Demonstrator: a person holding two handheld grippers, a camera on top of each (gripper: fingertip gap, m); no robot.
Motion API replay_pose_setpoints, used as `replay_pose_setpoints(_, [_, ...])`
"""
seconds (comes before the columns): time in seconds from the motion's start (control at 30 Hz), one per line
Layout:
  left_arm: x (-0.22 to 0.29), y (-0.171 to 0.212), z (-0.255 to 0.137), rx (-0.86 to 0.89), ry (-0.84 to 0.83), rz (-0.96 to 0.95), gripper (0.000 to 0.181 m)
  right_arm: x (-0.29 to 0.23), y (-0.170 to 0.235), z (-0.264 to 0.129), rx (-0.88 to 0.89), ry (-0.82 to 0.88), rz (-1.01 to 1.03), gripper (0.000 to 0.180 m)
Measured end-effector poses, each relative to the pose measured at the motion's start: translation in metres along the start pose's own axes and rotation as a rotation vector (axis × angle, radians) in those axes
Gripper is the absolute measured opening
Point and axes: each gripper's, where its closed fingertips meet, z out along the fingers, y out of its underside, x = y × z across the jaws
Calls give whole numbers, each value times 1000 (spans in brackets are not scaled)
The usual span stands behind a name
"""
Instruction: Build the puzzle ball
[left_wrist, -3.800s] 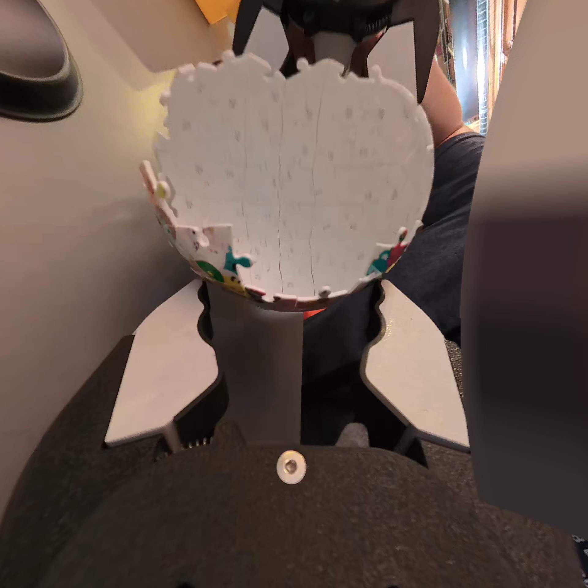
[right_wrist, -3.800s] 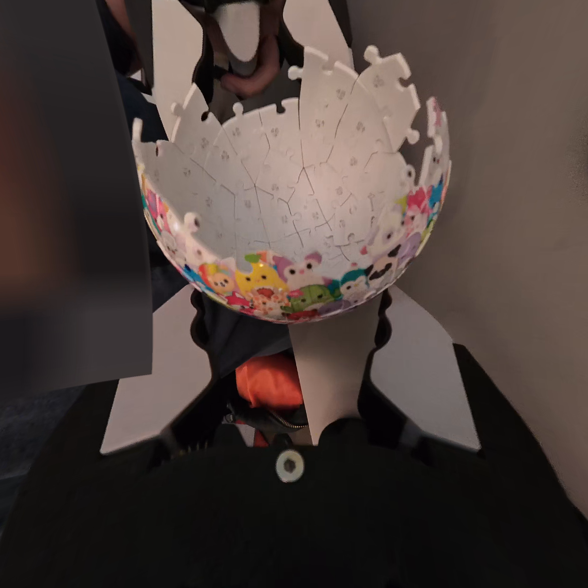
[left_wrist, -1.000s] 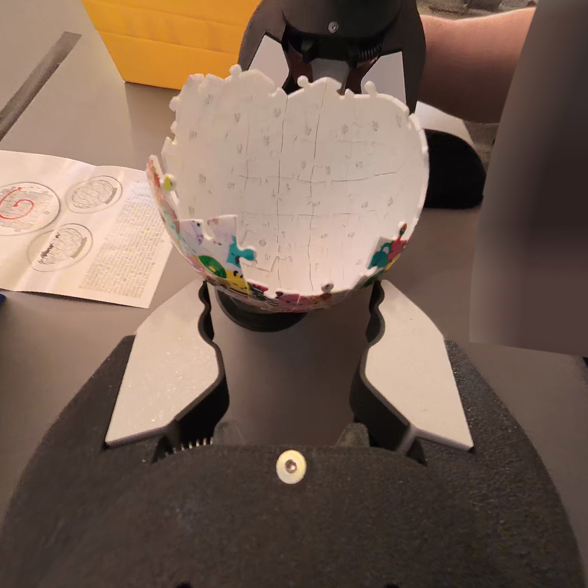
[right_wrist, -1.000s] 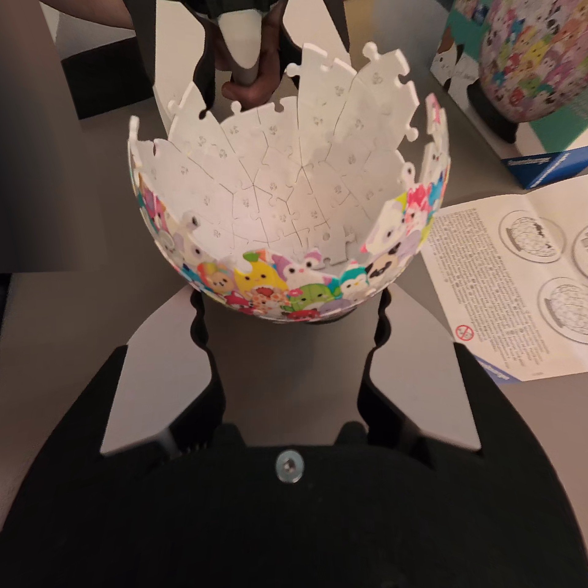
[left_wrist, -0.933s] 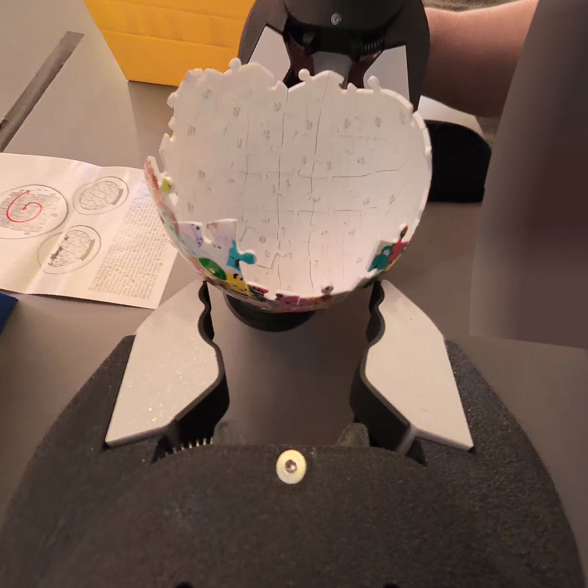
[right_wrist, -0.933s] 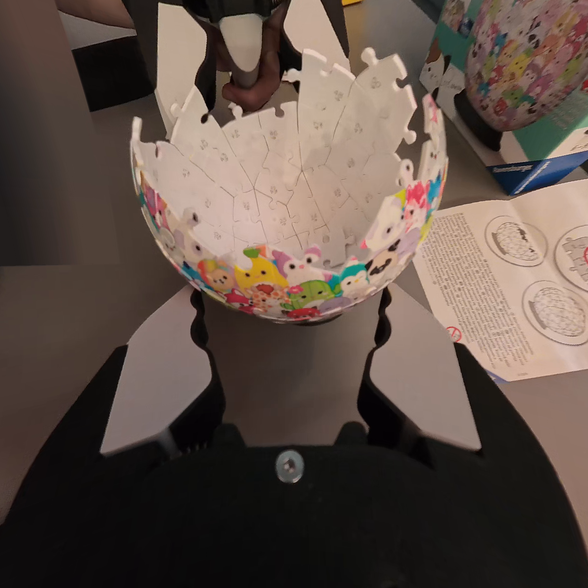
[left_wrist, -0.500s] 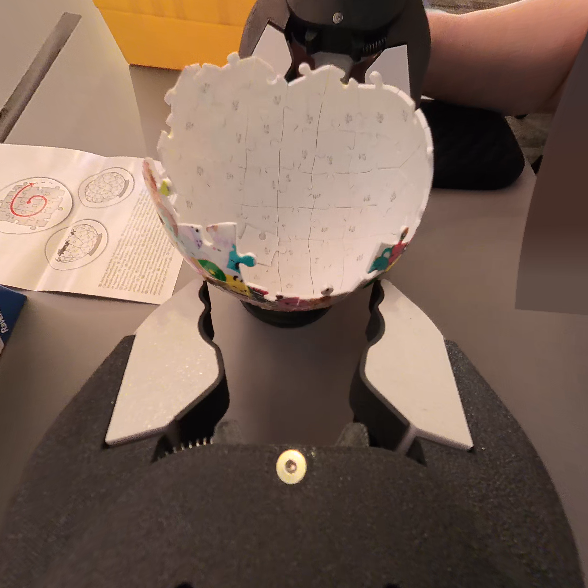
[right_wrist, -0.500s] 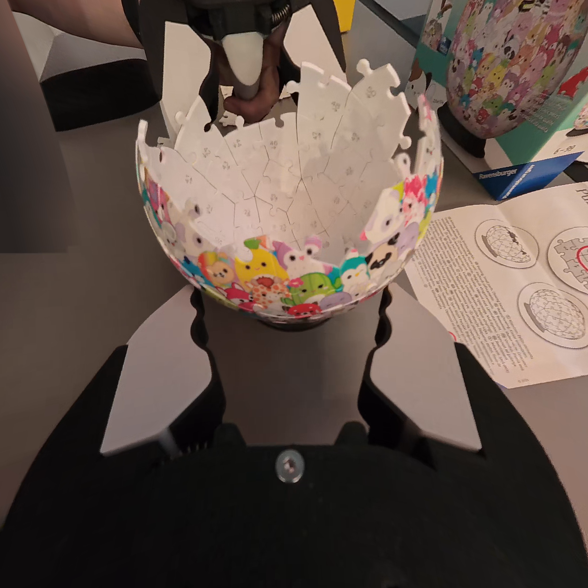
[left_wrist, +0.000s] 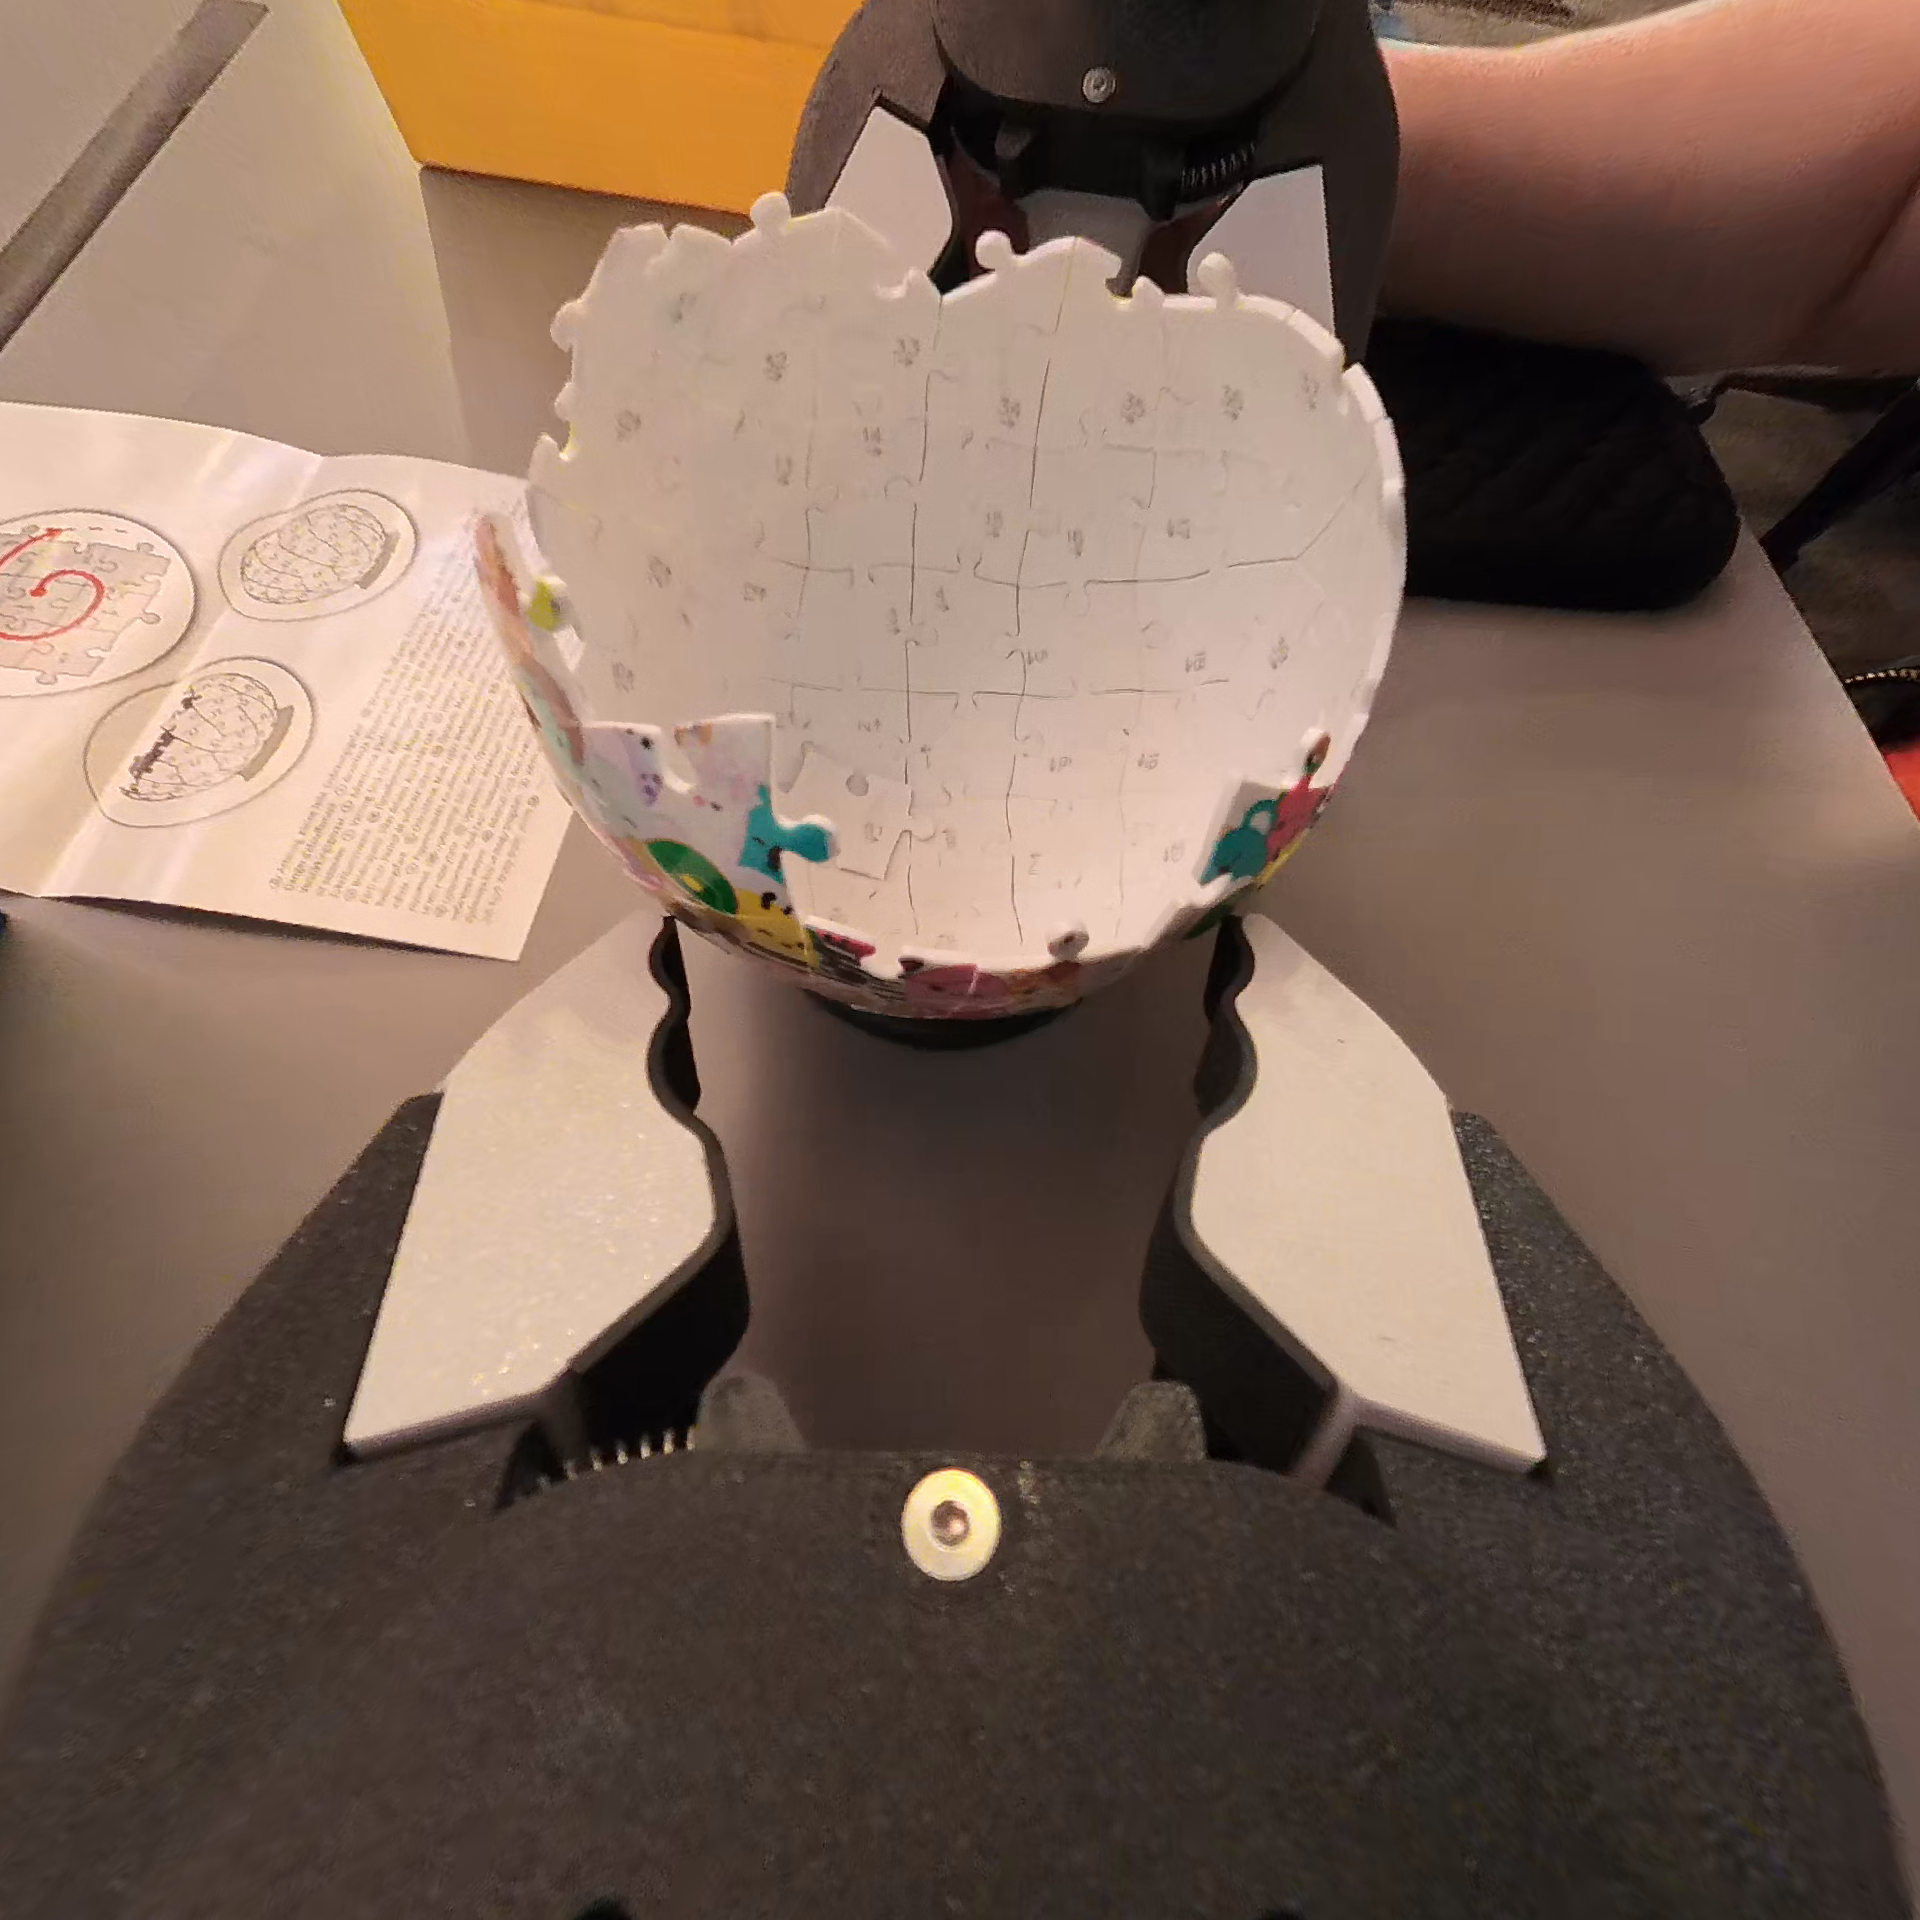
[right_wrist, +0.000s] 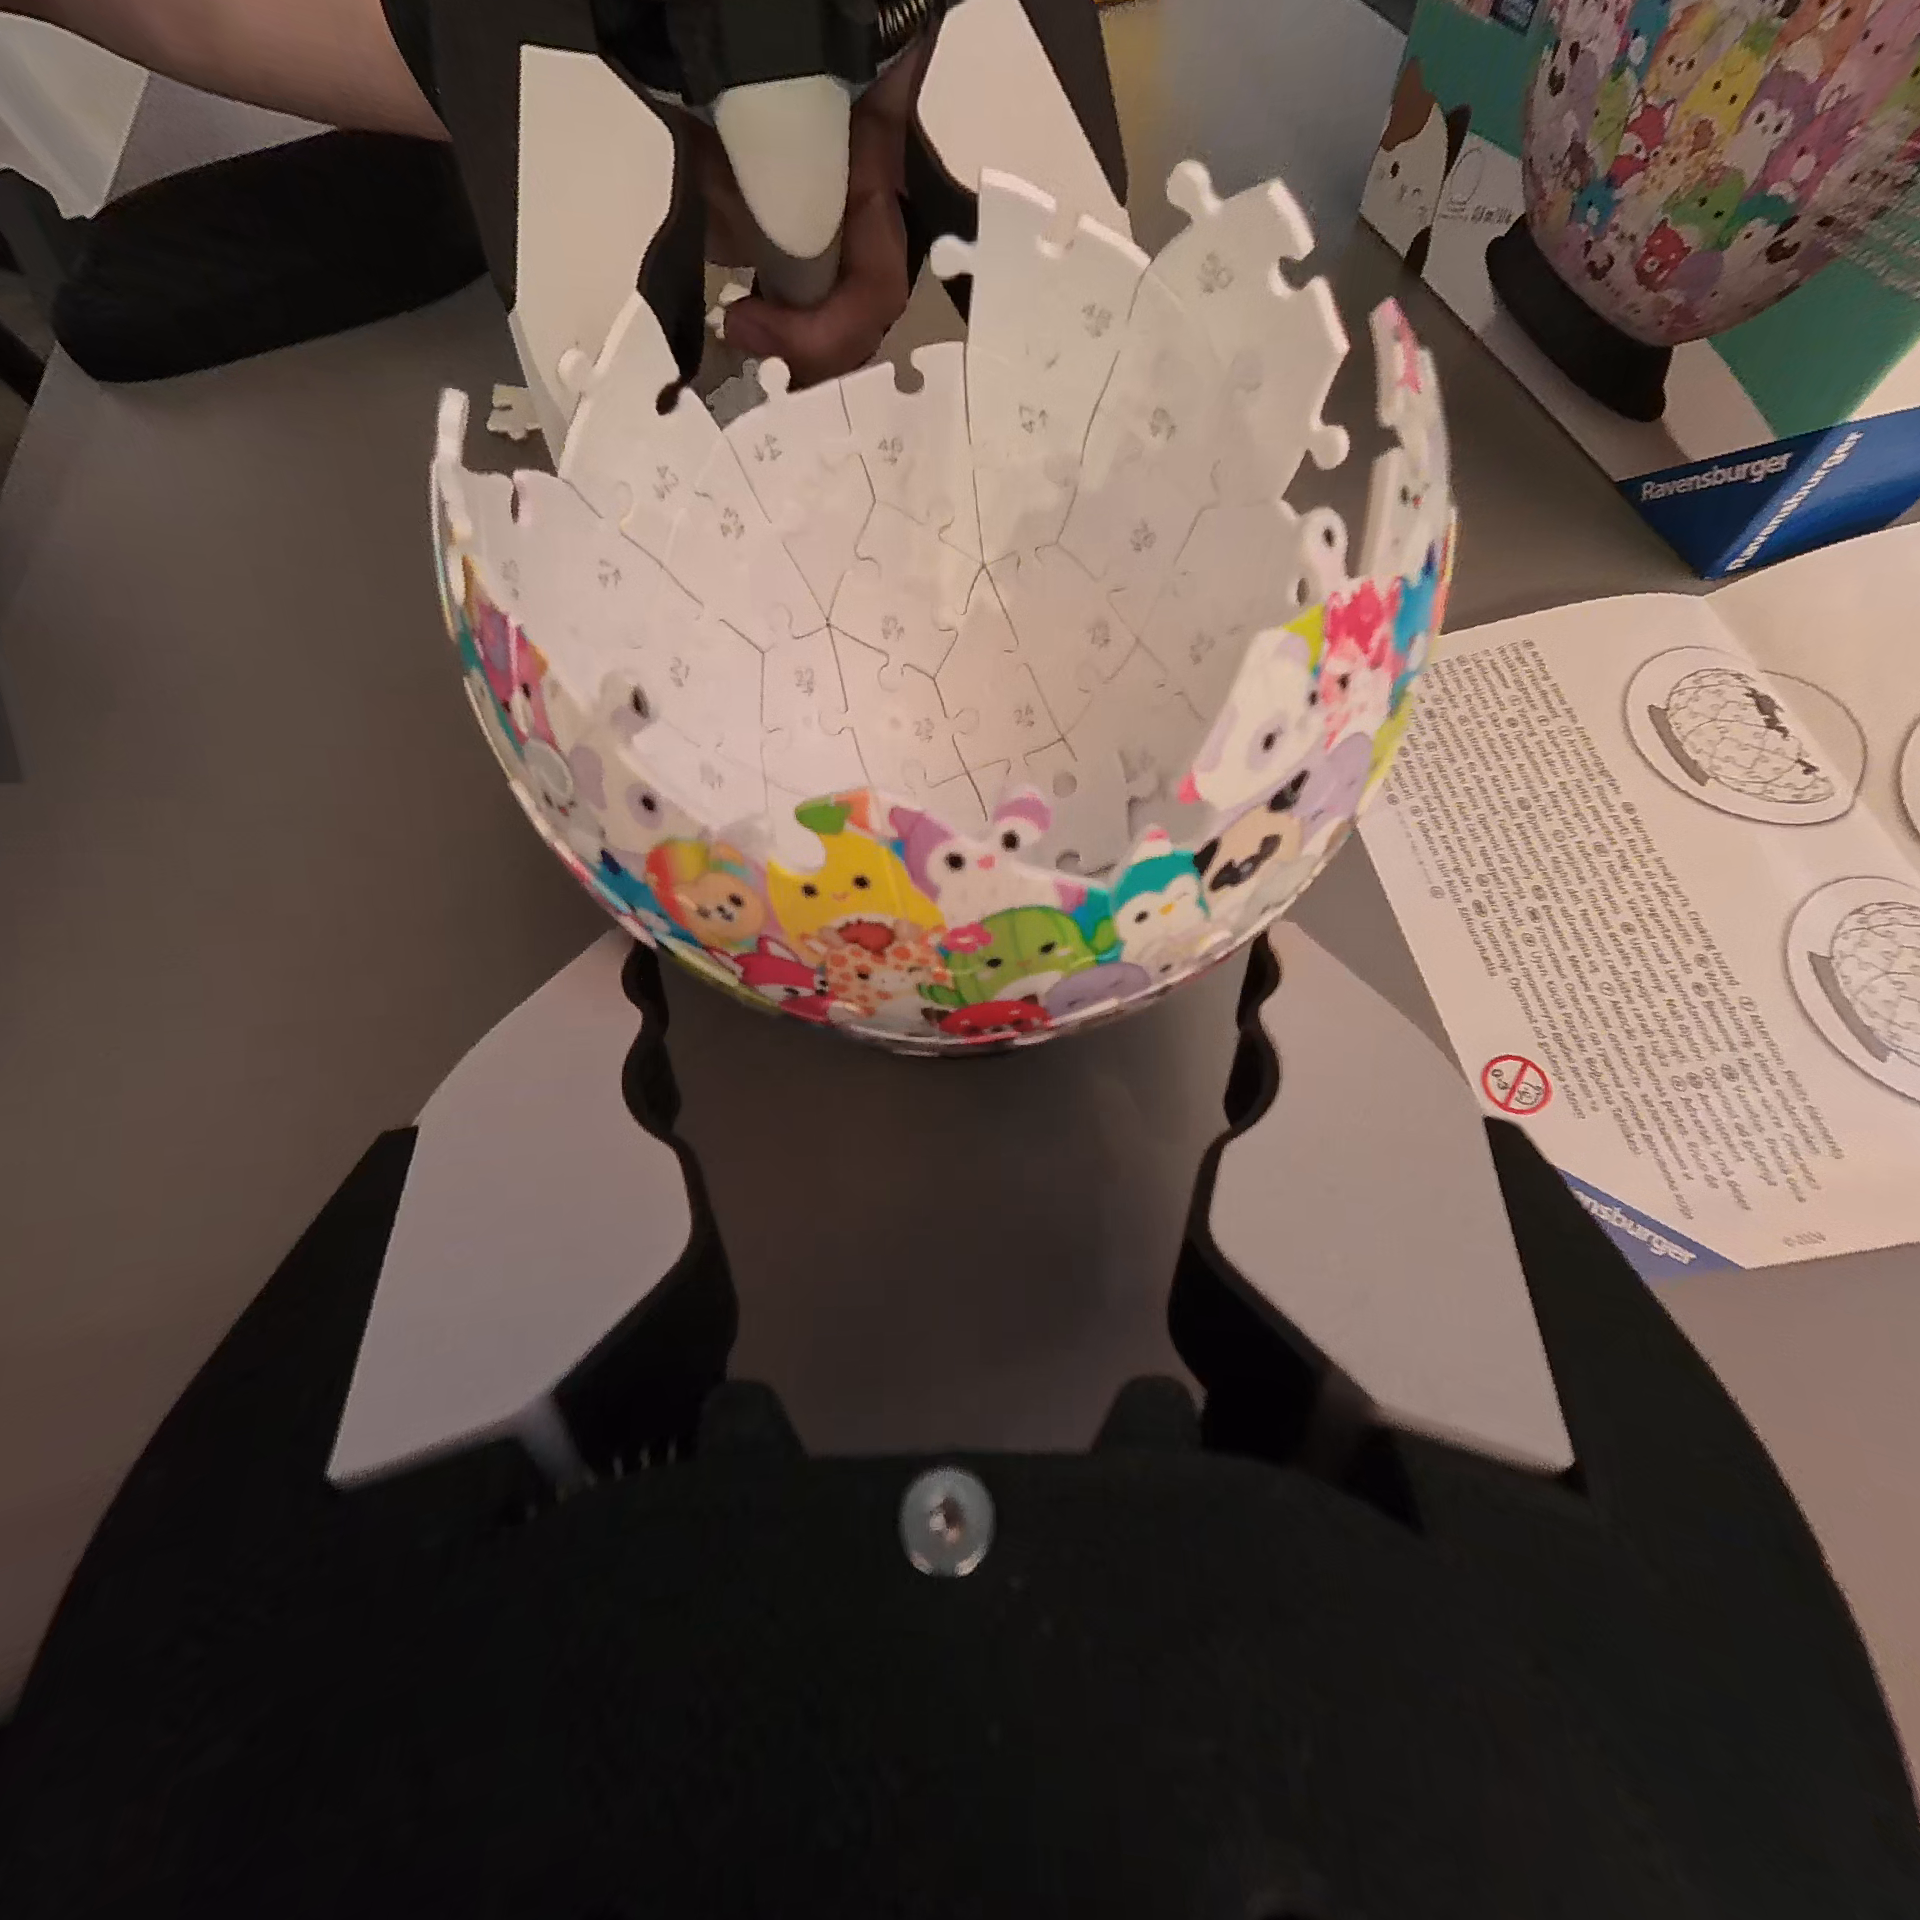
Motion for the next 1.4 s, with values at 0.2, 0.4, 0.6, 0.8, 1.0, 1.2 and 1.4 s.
replay_pose_setpoints(0.2, [0, 3, 1, 13, -2, 10, 95, 0, 0, 0, 15, -4, 3, 106])
replay_pose_setpoints(0.4, [-1, 4, 0, 34, -38, 54, 96, 0, -1, 1, 23, 15, -30, 106])
replay_pose_setpoints(0.6, [-1, 6, -8, 57, -102, 82, 99, 0, 0, 1, 27, 55, -57, 106])
replay_pose_setpoints(0.8, [3, 16, -27, 55, -186, 54, 100, 4, -4, -14, 65, 169, -47, 109])
replay_pose_setpoints(1.0, [49, -7, -78, 253, -256, -37, 97, -15, -25, -68, 205, 515, -64, 110])
replay_pose_setpoints(1.2, [156, -41, -127, 662, -181, -117, 96, -131, -49, -96, 571, 619, -81, 110])
replay_pose_setpoints(1.4, [258, -55, -131, 869, -37, -78, 88, -229, -58, -66, 623, 504, 27, 87])
